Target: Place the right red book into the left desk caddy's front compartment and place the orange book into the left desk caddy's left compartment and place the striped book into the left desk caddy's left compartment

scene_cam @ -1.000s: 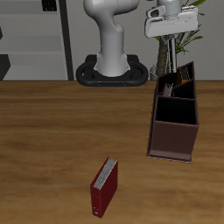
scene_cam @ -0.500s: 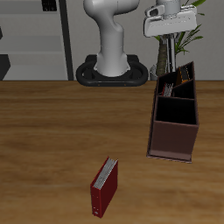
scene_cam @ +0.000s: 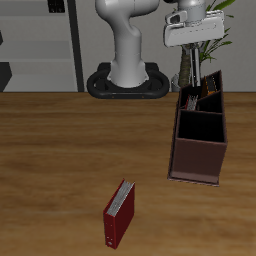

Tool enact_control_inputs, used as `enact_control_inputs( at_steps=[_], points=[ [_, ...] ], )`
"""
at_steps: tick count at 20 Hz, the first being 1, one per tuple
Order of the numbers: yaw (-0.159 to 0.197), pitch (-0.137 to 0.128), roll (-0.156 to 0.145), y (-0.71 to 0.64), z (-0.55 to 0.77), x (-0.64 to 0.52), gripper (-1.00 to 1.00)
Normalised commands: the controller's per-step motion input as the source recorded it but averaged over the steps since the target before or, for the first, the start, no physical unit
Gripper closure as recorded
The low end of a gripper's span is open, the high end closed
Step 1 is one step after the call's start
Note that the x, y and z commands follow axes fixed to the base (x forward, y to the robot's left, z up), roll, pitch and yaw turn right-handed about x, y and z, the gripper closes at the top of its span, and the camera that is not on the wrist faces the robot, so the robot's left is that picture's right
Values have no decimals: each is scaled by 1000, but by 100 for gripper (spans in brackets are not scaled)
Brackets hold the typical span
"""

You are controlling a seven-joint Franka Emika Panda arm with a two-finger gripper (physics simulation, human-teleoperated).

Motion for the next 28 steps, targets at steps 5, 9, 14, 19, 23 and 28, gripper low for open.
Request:
enact_control_inputs(
  at_steps=[5, 9, 14, 19, 23, 28],
  points=[
    [-25, 24, 27, 75, -138, 78, 100],
    [-45, 16, 26, 97, -96, 50, 100],
    [-22, 4, 7, 34, -88, 11, 100],
    [-21, 25, 16, 32, -121, 2, 100],
    [-11, 7, 44, 199, -107, 19, 100],
    [-7, 28, 22, 82, -143, 63, 100]
  ],
)
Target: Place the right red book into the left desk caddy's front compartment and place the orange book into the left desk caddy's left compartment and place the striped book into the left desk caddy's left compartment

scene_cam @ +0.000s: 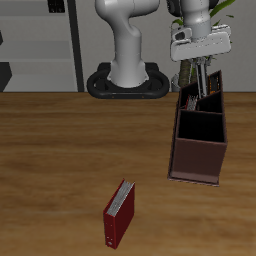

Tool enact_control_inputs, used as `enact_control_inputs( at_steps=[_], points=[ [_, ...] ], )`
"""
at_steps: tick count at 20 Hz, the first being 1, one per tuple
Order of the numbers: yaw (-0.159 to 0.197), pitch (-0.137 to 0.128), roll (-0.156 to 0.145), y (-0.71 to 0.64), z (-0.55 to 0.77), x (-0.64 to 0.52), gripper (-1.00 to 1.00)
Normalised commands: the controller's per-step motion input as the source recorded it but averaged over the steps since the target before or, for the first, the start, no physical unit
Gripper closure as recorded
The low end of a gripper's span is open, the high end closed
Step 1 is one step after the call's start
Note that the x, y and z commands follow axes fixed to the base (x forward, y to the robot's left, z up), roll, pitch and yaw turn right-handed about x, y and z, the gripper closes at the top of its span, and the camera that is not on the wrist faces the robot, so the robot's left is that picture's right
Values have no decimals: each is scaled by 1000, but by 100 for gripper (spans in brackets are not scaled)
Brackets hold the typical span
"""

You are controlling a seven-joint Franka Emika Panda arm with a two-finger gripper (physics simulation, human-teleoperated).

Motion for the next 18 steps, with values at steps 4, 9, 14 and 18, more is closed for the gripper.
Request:
enact_control_inputs(
  at_steps=[4, 9, 14, 18],
  points=[
    [-17, 39, -7, -33, -170, 49, 100],
    [1, -9, -10, -61, -10, -106, 100],
    [-10, 39, -7, -49, -154, 27, 100],
    [2, 66, 14, 61, -266, 25, 100]
  ],
)
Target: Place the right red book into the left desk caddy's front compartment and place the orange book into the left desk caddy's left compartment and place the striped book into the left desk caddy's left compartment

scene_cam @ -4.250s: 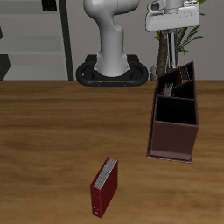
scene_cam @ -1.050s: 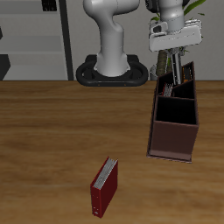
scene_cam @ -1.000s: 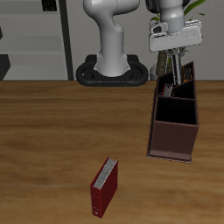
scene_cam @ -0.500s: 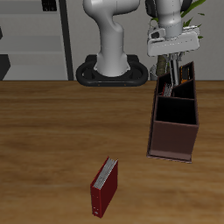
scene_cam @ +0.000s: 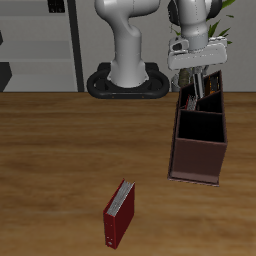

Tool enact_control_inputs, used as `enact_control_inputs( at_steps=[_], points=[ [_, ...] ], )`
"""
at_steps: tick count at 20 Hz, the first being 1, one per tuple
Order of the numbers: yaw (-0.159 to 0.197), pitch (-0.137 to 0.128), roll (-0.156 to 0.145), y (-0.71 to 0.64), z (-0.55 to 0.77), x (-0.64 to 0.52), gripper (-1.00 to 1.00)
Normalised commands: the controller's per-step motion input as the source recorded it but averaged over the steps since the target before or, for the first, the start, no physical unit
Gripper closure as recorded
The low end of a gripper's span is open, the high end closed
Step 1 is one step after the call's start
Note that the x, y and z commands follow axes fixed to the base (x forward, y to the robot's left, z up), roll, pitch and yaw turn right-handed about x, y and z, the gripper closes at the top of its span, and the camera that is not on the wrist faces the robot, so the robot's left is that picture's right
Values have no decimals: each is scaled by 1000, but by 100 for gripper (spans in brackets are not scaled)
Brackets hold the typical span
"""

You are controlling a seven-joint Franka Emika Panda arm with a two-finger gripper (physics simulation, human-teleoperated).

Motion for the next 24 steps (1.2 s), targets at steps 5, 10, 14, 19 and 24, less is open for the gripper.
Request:
enact_control_inputs(
  at_steps=[5, 10, 14, 19, 24],
  points=[
    [-19, 74, 11, 8, -187, -1, 100],
    [-24, 63, 60, 116, -53, -122, -100],
    [6, -31, 5, 53, 185, -116, -100],
    [6, -18, -18, -39, 157, -14, -100],
    [12, -48, -20, -42, 341, 24, -100]
  ],
)
